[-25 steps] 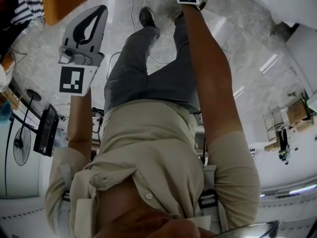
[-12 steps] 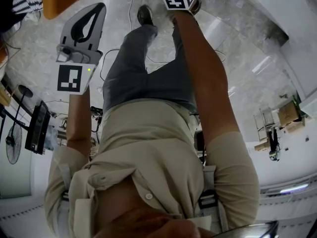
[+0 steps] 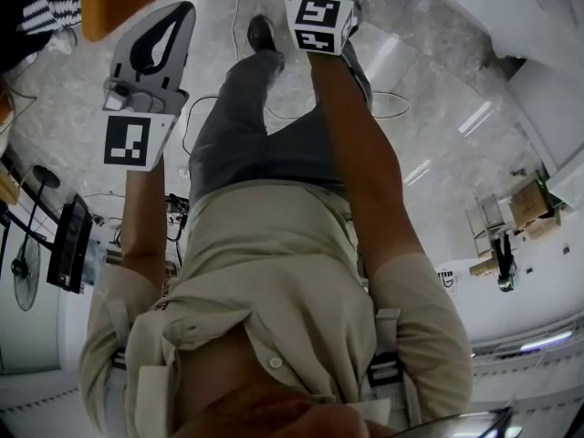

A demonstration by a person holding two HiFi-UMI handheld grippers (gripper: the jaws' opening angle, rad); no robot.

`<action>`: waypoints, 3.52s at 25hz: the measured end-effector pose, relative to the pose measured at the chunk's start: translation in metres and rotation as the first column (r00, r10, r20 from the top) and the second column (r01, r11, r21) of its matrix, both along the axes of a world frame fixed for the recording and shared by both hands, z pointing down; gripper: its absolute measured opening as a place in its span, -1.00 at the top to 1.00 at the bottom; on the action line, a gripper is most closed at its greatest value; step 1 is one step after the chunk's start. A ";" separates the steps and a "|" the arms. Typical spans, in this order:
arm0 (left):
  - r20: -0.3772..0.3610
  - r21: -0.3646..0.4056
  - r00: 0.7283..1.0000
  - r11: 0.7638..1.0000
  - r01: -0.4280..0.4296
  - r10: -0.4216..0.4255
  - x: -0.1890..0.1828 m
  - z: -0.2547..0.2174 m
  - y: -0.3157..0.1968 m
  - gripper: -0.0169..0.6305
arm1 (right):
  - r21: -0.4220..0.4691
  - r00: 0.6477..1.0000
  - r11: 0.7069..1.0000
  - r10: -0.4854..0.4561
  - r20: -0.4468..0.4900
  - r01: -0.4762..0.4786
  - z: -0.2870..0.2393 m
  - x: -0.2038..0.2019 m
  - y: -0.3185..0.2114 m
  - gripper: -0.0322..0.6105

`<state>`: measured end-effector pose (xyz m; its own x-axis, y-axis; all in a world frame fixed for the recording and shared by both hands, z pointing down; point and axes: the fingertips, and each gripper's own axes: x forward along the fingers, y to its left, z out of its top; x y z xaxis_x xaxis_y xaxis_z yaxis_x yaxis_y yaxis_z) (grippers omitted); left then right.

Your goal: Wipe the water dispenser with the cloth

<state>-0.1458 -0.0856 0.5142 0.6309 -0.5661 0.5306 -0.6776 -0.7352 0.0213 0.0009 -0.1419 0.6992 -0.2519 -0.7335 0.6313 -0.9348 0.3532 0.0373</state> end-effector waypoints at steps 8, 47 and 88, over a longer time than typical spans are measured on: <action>-0.012 0.020 1.000 1.000 -0.013 0.013 0.007 -0.025 -0.010 0.90 | 0.030 0.998 0.999 0.019 0.056 -0.020 -0.057 -0.003 -0.004 0.73; -0.029 0.163 0.997 0.984 0.076 -0.072 0.004 -0.201 -0.031 0.90 | 0.159 0.994 0.985 -0.083 0.065 0.071 -0.265 0.030 0.013 0.73; -0.133 0.409 0.979 0.908 -0.086 0.153 0.045 -0.389 0.114 0.90 | 0.524 0.992 0.852 -0.080 0.098 0.017 -0.634 0.119 0.217 0.75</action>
<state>-0.1008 0.0286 0.1248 0.7637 -0.6244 0.1638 -0.5962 -0.7796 -0.1917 0.1195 0.0750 0.0655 -0.3419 -0.9314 0.1252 -0.9259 0.3566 0.1247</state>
